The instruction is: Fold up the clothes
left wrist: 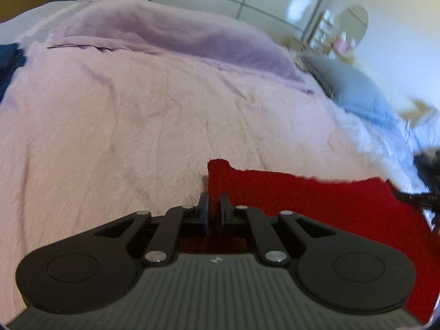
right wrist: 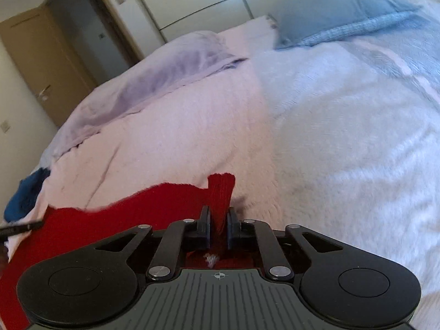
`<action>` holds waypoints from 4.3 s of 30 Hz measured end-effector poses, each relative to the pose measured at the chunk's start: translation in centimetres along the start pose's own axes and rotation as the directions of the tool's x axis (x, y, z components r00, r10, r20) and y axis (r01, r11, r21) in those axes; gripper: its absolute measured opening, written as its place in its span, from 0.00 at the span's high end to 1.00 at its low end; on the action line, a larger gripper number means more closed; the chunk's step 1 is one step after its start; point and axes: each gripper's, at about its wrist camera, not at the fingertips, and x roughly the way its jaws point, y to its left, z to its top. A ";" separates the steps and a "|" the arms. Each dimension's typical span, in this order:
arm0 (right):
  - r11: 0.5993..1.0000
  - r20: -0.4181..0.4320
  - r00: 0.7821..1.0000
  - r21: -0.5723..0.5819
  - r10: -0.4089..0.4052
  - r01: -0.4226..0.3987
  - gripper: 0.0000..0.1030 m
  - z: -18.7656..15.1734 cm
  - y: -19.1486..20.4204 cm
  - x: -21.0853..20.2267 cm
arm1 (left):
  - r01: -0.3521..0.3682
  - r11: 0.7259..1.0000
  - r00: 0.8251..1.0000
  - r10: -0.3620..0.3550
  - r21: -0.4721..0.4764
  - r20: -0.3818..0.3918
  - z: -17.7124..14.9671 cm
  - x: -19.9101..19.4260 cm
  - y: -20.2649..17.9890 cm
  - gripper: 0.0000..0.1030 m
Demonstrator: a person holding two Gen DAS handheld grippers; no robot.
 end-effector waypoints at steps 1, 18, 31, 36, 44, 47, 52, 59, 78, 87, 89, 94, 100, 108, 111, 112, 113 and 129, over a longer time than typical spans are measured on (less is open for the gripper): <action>1.000 0.021 1.000 0.025 0.004 -0.004 0.59 -0.3 0.0 -1.0 | 0.004 1.000 1.000 -0.003 -0.023 0.019 -0.3 -0.9 0.1 0.91; 0.905 0.223 0.953 0.327 0.206 -0.272 0.45 -15.8 0.1 -16.5 | 0.284 0.933 0.952 -0.246 -0.220 0.184 -13.4 -16.0 -1.6 0.56; 0.948 0.177 0.980 0.286 0.092 -0.140 0.91 -14.1 0.2 -15.3 | 0.346 0.938 0.934 -0.343 -0.006 0.103 -11.7 -14.8 -0.6 0.96; 0.949 0.125 0.990 0.301 0.062 -0.097 0.92 -14.3 -0.7 -14.6 | 0.277 0.961 0.961 -0.276 -0.009 0.007 -13.0 -13.9 1.1 0.94; 0.951 0.134 0.989 0.293 0.066 -0.103 0.61 -15.6 -0.2 -14.7 | 0.261 0.961 0.965 -0.258 -0.096 0.044 -14.6 -14.6 0.4 0.70; 0.953 0.175 0.982 0.278 0.075 -0.123 0.47 -15.4 -0.1 -15.2 | 0.278 0.944 0.961 -0.271 -0.180 0.061 -14.6 -14.4 1.1 0.72; 0.954 0.122 0.992 0.298 -0.015 -0.022 0.47 -14.6 -0.4 -15.0 | 0.203 0.961 0.979 -0.193 -0.185 0.071 -13.7 -16.3 1.3 0.70; 0.974 0.191 0.981 0.218 0.012 -0.054 0.47 -11.1 0.5 -14.1 | 0.144 0.984 0.986 -0.133 -0.110 0.098 -9.3 -14.4 -0.3 0.65; 0.982 0.080 0.995 0.182 -0.061 0.045 0.91 -9.9 -0.6 -8.2 | 0.015 0.998 1.000 -0.016 0.057 0.011 -8.1 -7.7 -1.6 0.83; 0.998 0.139 0.990 0.067 -0.031 0.022 0.50 -4.6 1.5 -7.1 | 0.009 1.000 0.998 -0.010 0.016 0.057 -1.8 -4.9 -1.5 0.64; 0.998 0.114 0.993 0.051 -0.039 0.033 0.50 -3.3 1.6 -5.0 | -0.004 1.000 1.000 0.004 0.001 0.028 -1.2 -2.6 -1.3 0.68; 0.998 0.067 0.998 0.051 0.018 -0.021 0.93 -2.6 0.5 -1.8 | -0.006 0.999 0.999 0.005 0.037 0.038 -0.9 -0.5 -1.1 0.98; 0.992 0.099 0.995 0.125 -0.020 0.008 0.94 -3.6 -2.3 -2.3 | -0.044 0.997 0.997 0.041 0.062 0.058 -1.7 0.2 -0.4 0.97; 0.990 0.107 0.992 0.133 -0.067 0.052 0.39 -4.0 -0.4 -5.3 | -0.176 0.981 0.982 0.169 0.078 0.081 -2.8 -2.9 -1.6 0.88; 0.974 0.113 0.993 0.227 -0.017 -0.009 0.38 -7.3 -1.3 -10.3 | -0.189 0.982 0.977 0.190 -0.025 0.098 -4.4 -8.1 -0.9 0.79; 0.963 0.110 0.994 0.269 -0.002 -0.028 0.38 -8.6 -1.5 -11.9 | -0.163 0.983 0.981 0.170 -0.081 0.091 -5.8 -10.0 -0.7 0.77; 0.948 0.109 0.994 0.316 0.009 -0.043 0.38 -10.0 -1.8 -13.4 | -0.136 0.981 0.985 0.148 -0.139 0.085 -7.1 -11.9 -0.6 0.73; 0.579 0.172 0.982 0.794 0.080 -0.187 0.38 -18.2 -2.4 -14.9 | 0.100 0.691 0.993 -0.021 -0.716 0.119 -18.1 -14.0 -1.3 0.41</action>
